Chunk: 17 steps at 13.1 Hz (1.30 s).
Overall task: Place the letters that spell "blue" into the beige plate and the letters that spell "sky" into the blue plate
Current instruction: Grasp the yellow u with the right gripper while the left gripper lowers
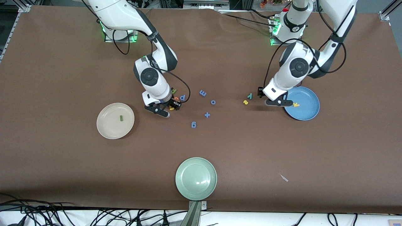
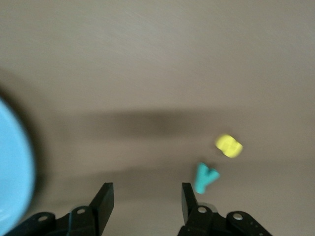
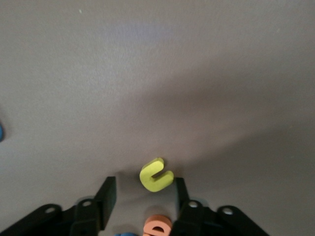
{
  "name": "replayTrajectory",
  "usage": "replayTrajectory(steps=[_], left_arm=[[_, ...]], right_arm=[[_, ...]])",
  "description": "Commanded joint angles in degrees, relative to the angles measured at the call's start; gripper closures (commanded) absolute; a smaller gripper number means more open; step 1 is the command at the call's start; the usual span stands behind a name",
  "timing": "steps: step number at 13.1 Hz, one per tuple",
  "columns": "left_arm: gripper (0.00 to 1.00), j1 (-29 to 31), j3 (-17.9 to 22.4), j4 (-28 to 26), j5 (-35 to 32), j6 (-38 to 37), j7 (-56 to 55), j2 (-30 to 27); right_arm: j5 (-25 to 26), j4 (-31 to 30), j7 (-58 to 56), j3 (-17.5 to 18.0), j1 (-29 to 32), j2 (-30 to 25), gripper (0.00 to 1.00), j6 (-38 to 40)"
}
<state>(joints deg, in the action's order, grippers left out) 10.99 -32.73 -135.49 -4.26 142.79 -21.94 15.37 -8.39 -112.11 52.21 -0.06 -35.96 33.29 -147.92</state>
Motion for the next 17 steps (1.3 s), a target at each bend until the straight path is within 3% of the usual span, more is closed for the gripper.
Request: replayTrajectory(steps=[1, 3, 6, 11, 13, 14, 17], left_arm=[[0.35, -2.0, -1.5, 0.3, -1.5, 1.0, 0.3, 2.1], [0.36, -3.1, -1.5, 0.8, -7.7, 1.5, 0.2, 4.2], [0.36, -3.2, -1.5, 1.4, -8.6, 4.3, 0.1, 6.6], [0.35, -4.9, -1.5, 1.6, -11.0, 5.0, 0.1, 8.5], [0.37, -4.3, -1.4, 1.9, -11.1, 5.8, 0.1, 9.2], [0.37, -4.2, -1.3, 2.0, -11.1, 5.8, 0.2, 9.3], [0.4, -4.3, -0.8, 3.3, -11.2, 5.8, 0.1, 10.6]], right_arm=[[0.0, 0.0, 1.0, -0.7, -0.3, 0.5, 0.39, -1.1], [0.0, 0.0, 1.0, -0.8, -0.3, 0.8, 0.39, -1.1], [0.1, 0.0, 1.0, -1.5, -0.3, 0.9, 0.43, -1.1], [0.0, 0.0, 1.1, -1.5, -0.4, 1.3, 0.87, -1.1], [0.0, 0.1, 0.3, -1.7, -0.1, 0.8, 0.97, -0.7], [0.4, 0.4, -0.8, -3.4, 0.0, 0.0, 0.98, 0.8], [0.6, 4.8, -12.7, -10.2, 0.1, -3.6, 0.98, 15.6]])
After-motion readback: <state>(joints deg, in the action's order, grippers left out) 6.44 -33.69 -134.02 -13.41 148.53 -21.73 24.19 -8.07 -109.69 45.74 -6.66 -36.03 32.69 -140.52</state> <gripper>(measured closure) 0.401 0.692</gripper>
